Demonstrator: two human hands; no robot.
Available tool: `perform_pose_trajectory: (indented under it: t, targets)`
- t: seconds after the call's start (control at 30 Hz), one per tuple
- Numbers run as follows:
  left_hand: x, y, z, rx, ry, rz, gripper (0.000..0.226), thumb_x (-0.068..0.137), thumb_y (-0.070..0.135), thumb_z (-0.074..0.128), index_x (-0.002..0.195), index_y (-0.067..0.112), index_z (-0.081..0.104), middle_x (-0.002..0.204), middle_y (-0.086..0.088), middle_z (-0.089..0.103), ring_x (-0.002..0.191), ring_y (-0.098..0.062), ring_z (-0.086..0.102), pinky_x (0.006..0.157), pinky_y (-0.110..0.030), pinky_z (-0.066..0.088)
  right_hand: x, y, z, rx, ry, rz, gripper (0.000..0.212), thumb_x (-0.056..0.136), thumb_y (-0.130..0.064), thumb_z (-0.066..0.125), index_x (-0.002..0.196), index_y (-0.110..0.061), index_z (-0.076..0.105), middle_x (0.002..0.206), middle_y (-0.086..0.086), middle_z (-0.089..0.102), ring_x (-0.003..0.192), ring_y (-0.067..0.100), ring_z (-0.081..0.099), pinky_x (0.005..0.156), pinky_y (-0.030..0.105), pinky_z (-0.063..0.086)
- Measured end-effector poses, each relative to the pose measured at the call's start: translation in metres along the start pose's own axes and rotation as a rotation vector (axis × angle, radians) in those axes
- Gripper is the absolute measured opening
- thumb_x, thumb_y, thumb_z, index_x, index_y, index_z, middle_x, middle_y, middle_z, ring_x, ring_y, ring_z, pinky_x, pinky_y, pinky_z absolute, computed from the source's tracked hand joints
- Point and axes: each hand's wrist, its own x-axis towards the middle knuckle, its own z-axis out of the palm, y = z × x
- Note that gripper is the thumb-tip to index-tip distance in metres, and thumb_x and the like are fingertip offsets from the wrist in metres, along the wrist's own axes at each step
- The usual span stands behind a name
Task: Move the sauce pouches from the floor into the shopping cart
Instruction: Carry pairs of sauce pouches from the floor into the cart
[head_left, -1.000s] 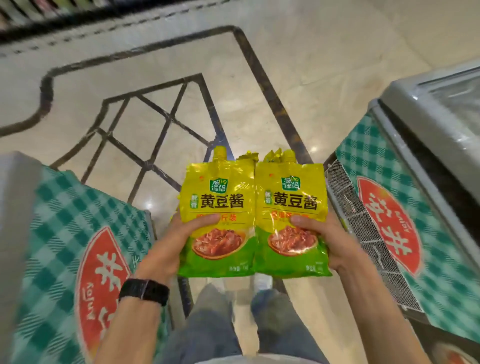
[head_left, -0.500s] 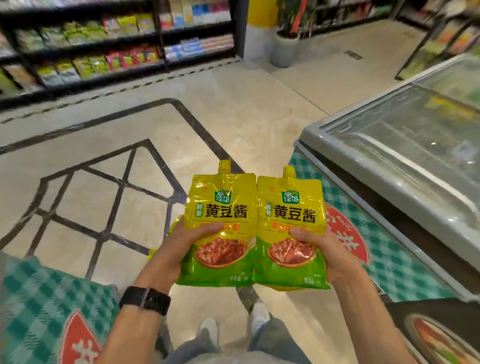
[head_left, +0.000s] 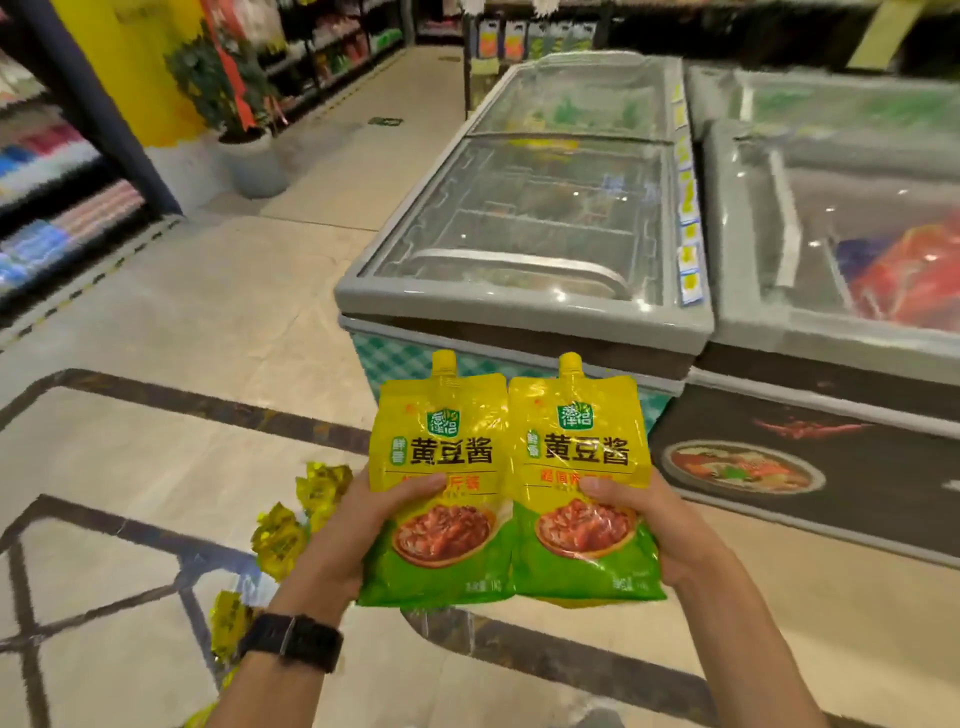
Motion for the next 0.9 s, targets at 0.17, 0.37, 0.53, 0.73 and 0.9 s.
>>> perform_pose_trajectory:
  t: [0.17, 0.37, 0.53, 0.73, 0.9]
  targets:
    - [0.037, -0.005, 0.127, 0.135, -0.203, -0.073, 0.056, 0.067, 0.016, 0.082, 0.121, 0.014, 0.068, 0.11, -0.018, 0.076, 0.098, -0.04, 0.073, 0.097, -0.059, 0.053, -0.057, -0.022, -0.105, 0.137, 0.22, -0.11, 0.089, 0.039, -0.021, 0.099, 0.12, -0.009, 0.065, 0.122, 0.024, 0.066, 0.108, 0.044, 0.065, 0.092, 0.057, 0.053]
    - [0.073, -0.015, 0.272, 0.281, -0.467, -0.137, 0.041, 0.073, 0.011, 0.073, 0.114, 0.016, 0.068, 0.101, -0.014, 0.078, 0.079, -0.028, 0.077, 0.074, -0.043, 0.063, -0.131, -0.041, -0.2, 0.286, 0.468, -0.256, 0.088, 0.044, -0.018, 0.097, 0.124, -0.004, 0.062, 0.125, 0.026, 0.064, 0.114, 0.047, 0.061, 0.099, 0.062, 0.046]
    - [0.105, -0.032, 0.386, 0.414, -0.743, -0.235, 0.047, 0.071, 0.007, 0.078, 0.116, 0.015, 0.07, 0.11, -0.017, 0.076, 0.088, -0.031, 0.076, 0.077, -0.042, 0.063, -0.184, -0.051, -0.26, 0.417, 0.693, -0.39, 0.058, 0.067, -0.001, 0.077, 0.123, -0.001, 0.062, 0.12, 0.025, 0.067, 0.105, 0.041, 0.067, 0.081, 0.047, 0.058]
    - [0.155, -0.061, 0.516, 0.525, -0.936, -0.273, 0.047, 0.071, 0.012, 0.075, 0.117, 0.013, 0.07, 0.114, -0.016, 0.075, 0.097, -0.032, 0.074, 0.091, -0.045, 0.057, -0.213, -0.066, -0.33, 0.458, 0.948, -0.477, 0.056, 0.065, -0.003, 0.08, 0.12, -0.005, 0.065, 0.118, 0.022, 0.069, 0.104, 0.038, 0.068, 0.085, 0.047, 0.058]
    - [0.216, -0.077, 0.618, 0.624, -1.123, -0.4, 0.067, 0.066, 0.024, 0.09, 0.129, 0.018, 0.065, 0.123, -0.015, 0.071, 0.114, -0.039, 0.067, 0.106, -0.061, 0.045, -0.212, -0.096, -0.385, 0.502, 1.137, -0.49, 0.077, 0.043, -0.019, 0.095, 0.114, -0.006, 0.069, 0.115, 0.022, 0.07, 0.1, 0.039, 0.07, 0.083, 0.048, 0.058]
